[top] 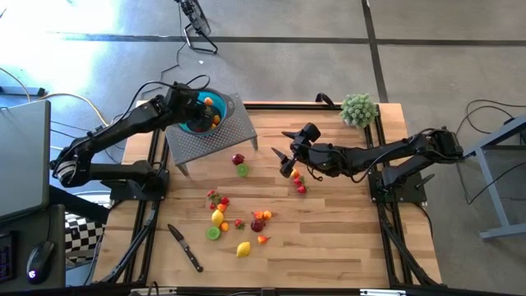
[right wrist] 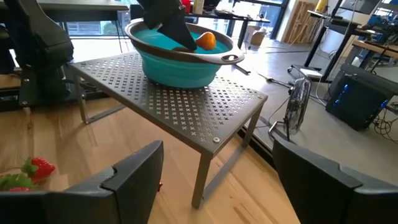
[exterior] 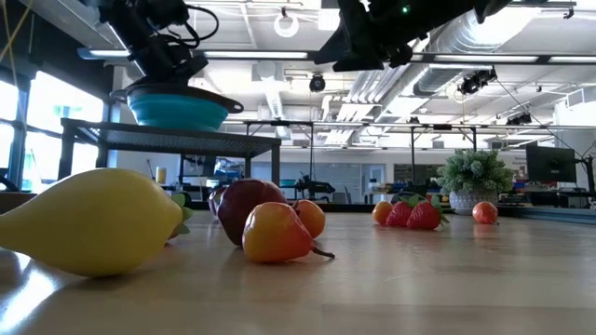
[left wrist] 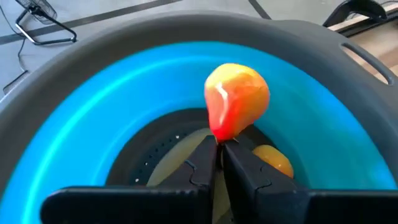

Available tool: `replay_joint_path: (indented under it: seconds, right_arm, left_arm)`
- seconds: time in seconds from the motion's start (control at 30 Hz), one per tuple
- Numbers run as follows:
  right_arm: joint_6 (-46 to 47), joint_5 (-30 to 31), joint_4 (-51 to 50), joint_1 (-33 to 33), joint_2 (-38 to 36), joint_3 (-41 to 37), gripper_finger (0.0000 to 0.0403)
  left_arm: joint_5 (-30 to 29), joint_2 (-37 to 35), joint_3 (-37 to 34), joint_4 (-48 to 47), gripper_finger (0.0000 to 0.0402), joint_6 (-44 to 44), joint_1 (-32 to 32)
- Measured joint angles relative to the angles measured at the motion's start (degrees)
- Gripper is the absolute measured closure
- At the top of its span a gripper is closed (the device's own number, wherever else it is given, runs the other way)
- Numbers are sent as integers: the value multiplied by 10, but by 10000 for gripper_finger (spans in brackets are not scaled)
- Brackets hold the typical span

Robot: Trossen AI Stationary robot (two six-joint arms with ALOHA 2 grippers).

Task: Pick & Place Fruit
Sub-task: Put the orange pear into the blue strainer bowl on the shelf

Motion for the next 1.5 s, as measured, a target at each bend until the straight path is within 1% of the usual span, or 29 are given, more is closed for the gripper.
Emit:
replay_joint_path:
  seconds: [0.27,0.43,0.53,0.7,0.77,0.83,1.1,1.27,1.37,1.5]
  right_arm:
    - [-1,0,0,0,0,0,109]
    - [-1,0,-3,0,0,0,109]
    - [-1,0,-9,0,0,0,109]
    - [-1,-1,-9,0,0,0,109]
    - [-1,-1,-9,0,0,0,109]
    - [-2,-1,-9,0,0,0,109]
    - [-3,-1,-9,0,0,0,109]
    - [-3,-2,-10,0,0,0,109]
    - [-3,-2,-13,0,0,0,109]
    - [-2,-2,-24,0,0,0,109]
  left_arm:
    - [2,-1,3,14,328,0,0]
    - [39,-7,37,8,324,19,0]
    - [80,-22,47,7,339,35,0]
    - [128,-37,47,2,391,37,0]
    - [142,-39,47,1,397,37,0]
    - [152,-40,47,5,392,37,-1]
    - [159,-40,47,19,389,35,-4]
    - [159,-40,47,14,389,84,-9]
    - [156,-45,46,14,389,86,-39]
    - [118,-88,19,31,389,96,-102]
